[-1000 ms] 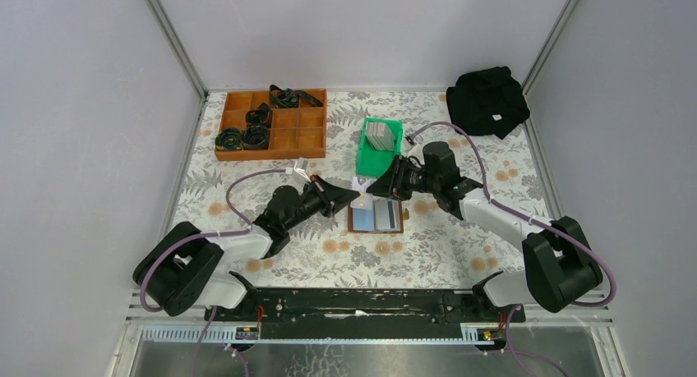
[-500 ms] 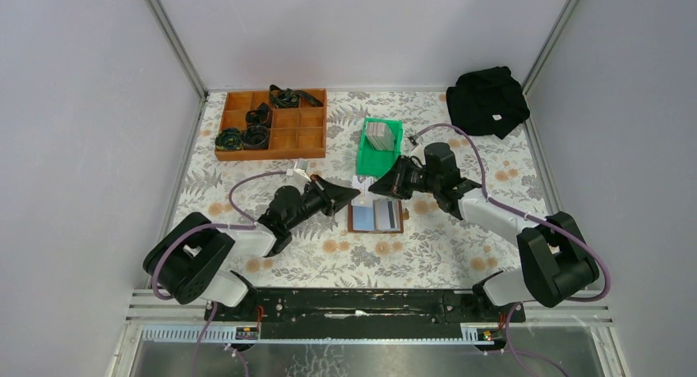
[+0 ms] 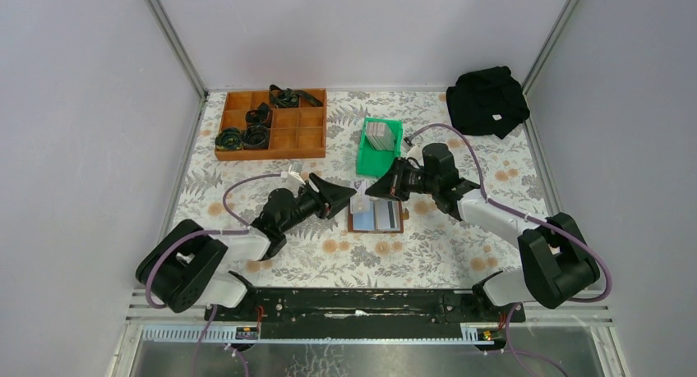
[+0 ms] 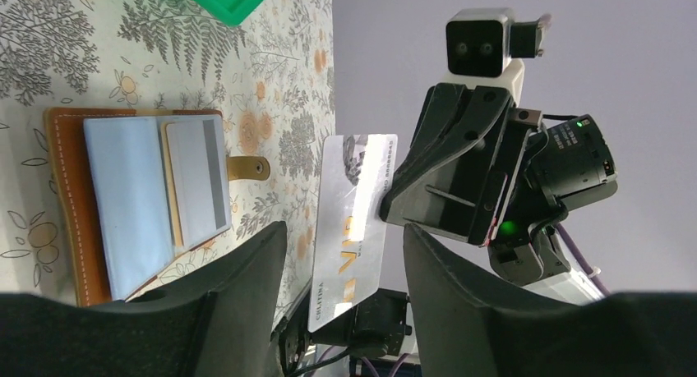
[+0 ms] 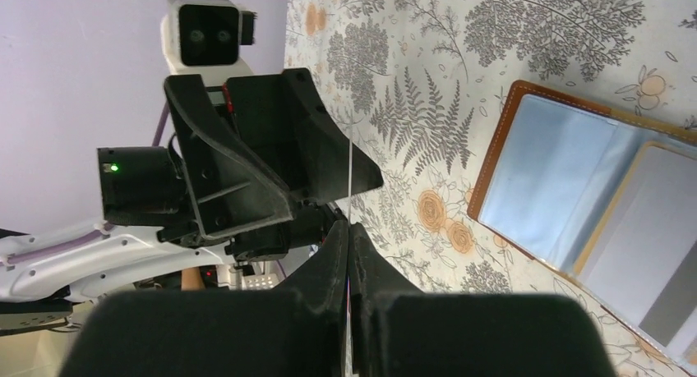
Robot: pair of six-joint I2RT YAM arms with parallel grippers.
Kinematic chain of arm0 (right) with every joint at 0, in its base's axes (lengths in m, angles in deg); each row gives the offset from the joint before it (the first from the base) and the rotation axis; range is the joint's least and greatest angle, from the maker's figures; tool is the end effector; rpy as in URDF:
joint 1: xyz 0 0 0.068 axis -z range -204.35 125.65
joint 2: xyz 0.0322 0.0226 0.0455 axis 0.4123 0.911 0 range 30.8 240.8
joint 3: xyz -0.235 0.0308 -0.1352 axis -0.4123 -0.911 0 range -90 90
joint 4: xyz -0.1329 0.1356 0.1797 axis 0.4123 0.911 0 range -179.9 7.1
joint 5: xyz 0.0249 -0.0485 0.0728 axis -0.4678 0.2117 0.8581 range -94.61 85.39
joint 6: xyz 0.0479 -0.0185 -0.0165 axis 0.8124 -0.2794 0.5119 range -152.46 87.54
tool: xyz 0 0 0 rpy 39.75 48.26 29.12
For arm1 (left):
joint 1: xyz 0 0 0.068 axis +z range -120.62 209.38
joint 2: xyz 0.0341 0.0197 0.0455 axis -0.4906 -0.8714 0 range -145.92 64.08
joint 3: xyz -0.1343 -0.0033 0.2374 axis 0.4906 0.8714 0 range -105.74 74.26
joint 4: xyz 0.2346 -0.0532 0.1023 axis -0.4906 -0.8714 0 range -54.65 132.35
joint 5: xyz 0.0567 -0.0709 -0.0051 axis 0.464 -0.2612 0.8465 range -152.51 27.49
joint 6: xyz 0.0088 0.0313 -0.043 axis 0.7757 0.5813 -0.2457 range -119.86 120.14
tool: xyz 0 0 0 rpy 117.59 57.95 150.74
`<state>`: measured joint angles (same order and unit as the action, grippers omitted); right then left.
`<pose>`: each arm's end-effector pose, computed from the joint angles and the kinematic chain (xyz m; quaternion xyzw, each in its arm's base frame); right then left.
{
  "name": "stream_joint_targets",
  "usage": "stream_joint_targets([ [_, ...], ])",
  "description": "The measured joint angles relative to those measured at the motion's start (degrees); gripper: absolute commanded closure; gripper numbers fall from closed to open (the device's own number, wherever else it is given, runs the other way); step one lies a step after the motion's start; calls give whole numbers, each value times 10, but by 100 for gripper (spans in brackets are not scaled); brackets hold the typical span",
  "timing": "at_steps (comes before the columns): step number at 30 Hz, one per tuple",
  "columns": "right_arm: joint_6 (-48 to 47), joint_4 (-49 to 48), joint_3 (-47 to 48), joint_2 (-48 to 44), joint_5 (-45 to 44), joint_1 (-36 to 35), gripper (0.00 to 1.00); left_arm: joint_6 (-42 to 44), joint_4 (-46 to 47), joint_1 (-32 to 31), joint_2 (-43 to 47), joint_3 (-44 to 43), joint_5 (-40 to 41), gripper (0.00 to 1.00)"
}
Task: Put the credit cards into the card holder
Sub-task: Pick up the credit card from the storage box, then insert the credit card into the card holder.
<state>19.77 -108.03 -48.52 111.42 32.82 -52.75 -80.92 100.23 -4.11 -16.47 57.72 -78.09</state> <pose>0.2540 0.1618 0.2293 -0.0166 0.8013 0.5487 0.2379 0.1995 -0.1435 0.1684 -0.2143 0.7110 -0.6116 0.2731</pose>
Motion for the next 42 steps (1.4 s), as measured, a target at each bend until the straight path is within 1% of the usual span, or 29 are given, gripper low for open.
stream_joint_targets([
  [5, -26, 37, 0, -10, -4, 3, 100, 34, -67, 7, 44, 2, 9, 35],
  [9, -64, 83, 3, -11, -17, 5, 100, 71, -152, 8, 73, -1, 24, 37],
  [12, -87, 108, 3, -11, -27, 5, 100, 99, -217, 8, 79, -11, 36, 48],
  [16, -115, 134, 3, -11, -45, 5, 100, 131, -281, 9, 81, -27, 46, 59],
  [17, -121, 138, 3, -11, -51, 6, 100, 138, -292, 9, 81, -30, 47, 61],
  [22, -144, 160, 3, -8, -70, 7, 100, 160, -323, 9, 66, -38, 47, 66],
  [30, -167, 166, 3, 26, -90, 9, 100, 200, -369, 2, 28, -76, 47, 68],
  [34, -176, 166, 3, 39, -98, 12, 100, 217, -385, -2, 10, -89, 47, 74],
  [42, -184, 166, 3, 64, -104, 16, 100, 246, -414, -6, -21, -117, 47, 79],
])
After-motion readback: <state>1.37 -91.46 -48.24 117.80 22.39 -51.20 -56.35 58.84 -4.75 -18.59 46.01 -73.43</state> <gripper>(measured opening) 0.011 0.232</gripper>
